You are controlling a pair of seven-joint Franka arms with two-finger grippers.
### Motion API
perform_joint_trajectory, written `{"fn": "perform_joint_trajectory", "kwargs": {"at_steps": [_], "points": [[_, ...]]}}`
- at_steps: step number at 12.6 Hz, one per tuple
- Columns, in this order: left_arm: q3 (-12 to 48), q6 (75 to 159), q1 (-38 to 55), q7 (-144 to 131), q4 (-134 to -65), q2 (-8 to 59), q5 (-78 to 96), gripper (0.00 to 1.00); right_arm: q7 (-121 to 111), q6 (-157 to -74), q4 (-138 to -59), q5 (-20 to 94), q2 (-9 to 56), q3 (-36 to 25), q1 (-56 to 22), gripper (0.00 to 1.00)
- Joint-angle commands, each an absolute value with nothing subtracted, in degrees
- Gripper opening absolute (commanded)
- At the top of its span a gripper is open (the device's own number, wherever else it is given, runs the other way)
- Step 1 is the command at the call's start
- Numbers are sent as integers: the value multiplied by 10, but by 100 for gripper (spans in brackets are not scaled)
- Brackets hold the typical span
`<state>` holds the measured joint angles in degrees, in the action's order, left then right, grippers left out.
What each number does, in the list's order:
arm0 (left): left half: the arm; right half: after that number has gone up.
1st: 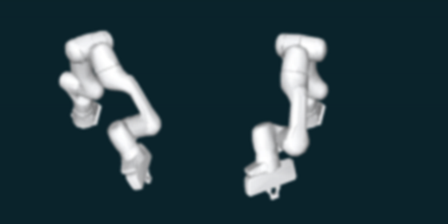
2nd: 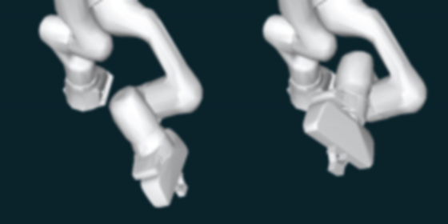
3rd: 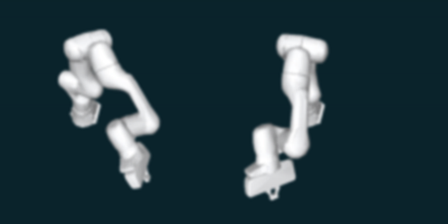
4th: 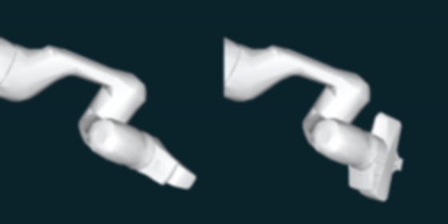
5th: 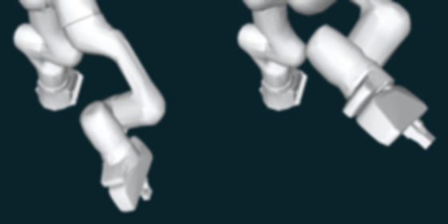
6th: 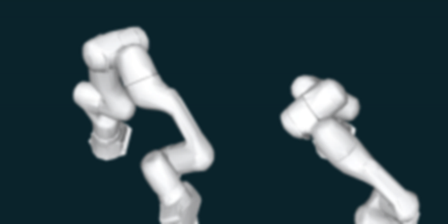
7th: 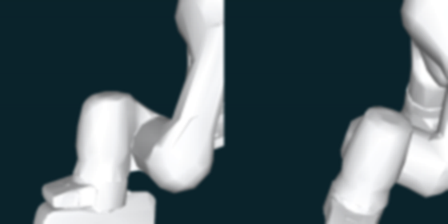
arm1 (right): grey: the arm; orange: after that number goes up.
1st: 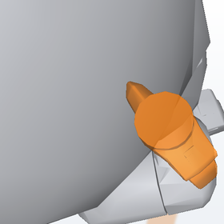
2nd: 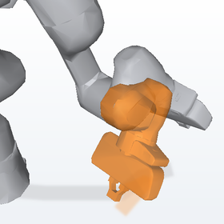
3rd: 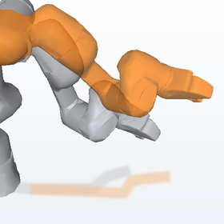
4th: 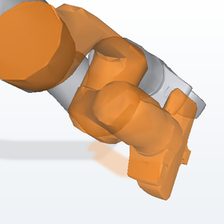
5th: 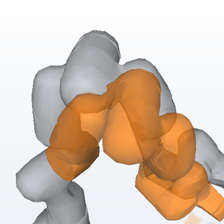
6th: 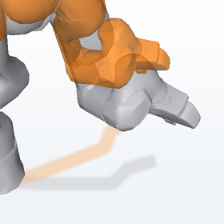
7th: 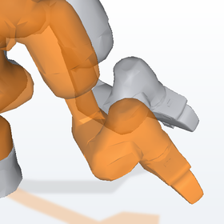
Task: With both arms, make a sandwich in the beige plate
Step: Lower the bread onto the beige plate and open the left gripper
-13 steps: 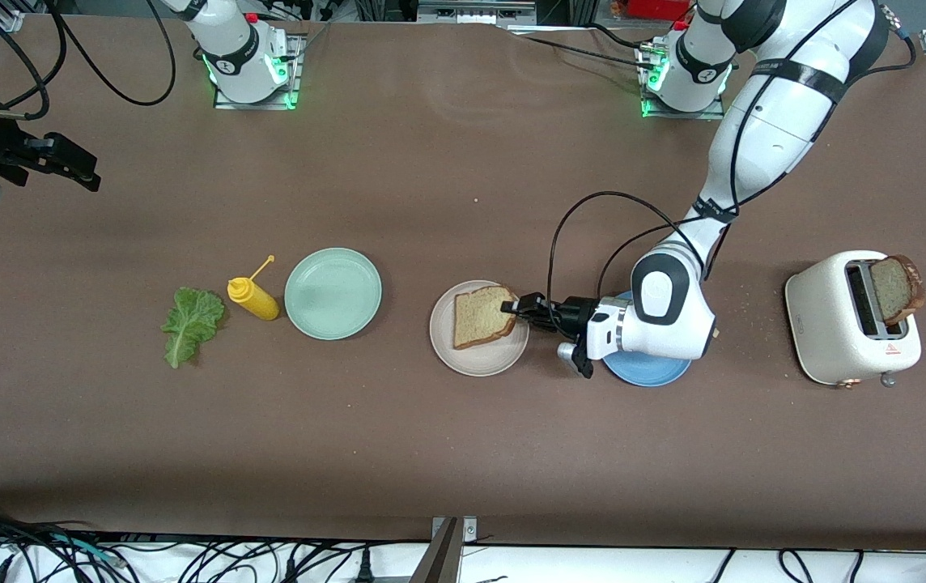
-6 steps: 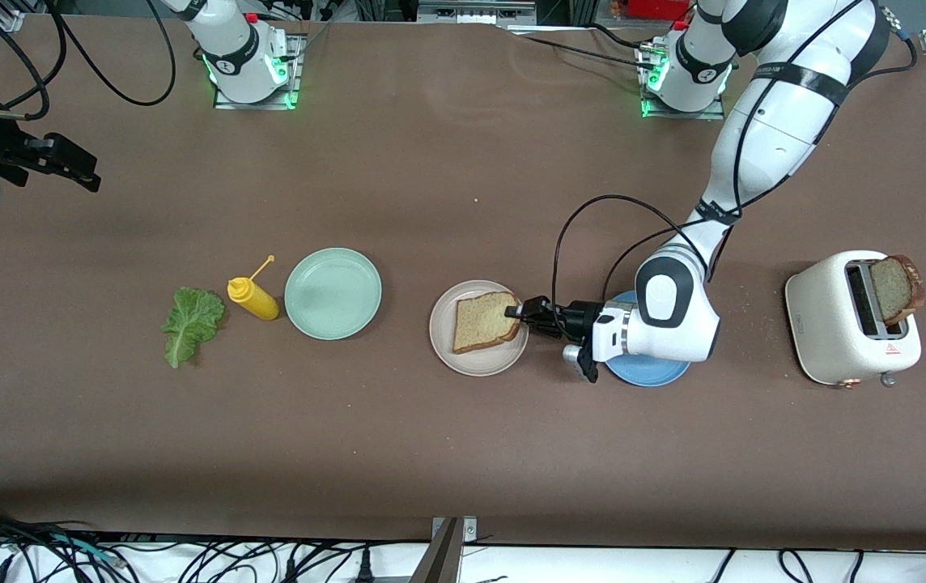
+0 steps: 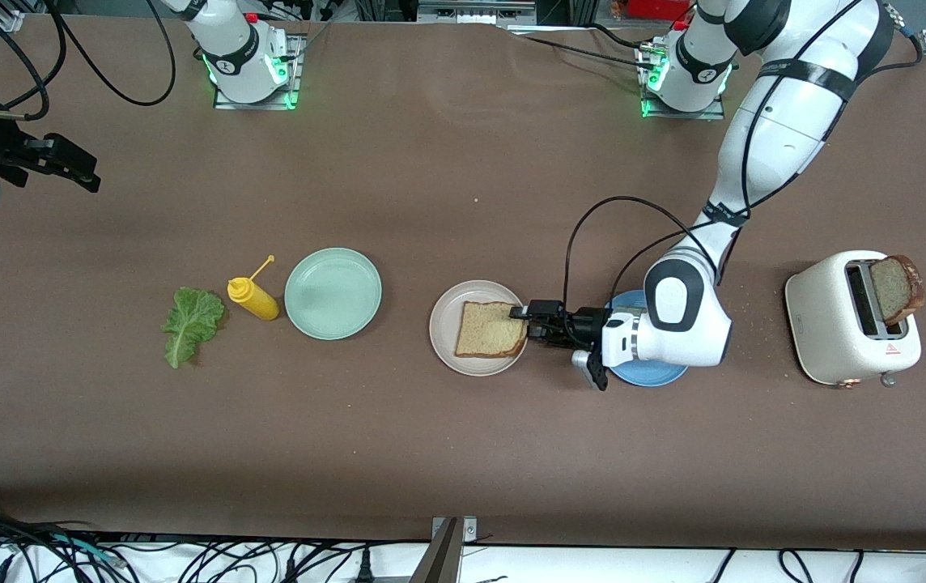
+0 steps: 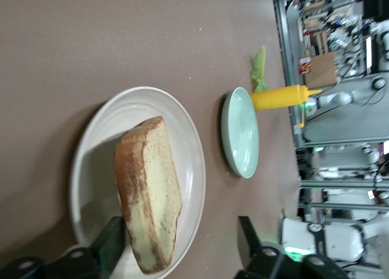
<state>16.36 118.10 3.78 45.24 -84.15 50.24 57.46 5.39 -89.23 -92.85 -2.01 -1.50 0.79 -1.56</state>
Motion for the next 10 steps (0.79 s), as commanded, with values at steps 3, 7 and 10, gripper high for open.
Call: {"fn": "perform_joint_trajectory", "kwargs": {"at_steps": [3,7,10], "points": [[162,1124,-17,440,-849,457,469,100,54,-894,-925,-11,-15,10,-13,100],[156,1067,-18,288,-849,372,289,100,54,-895,-925,-10,-15,11,-13,100],[151,1011,-33,240,-849,311,170,100,54,-896,-925,-5,-15,13,-14,100]]}}
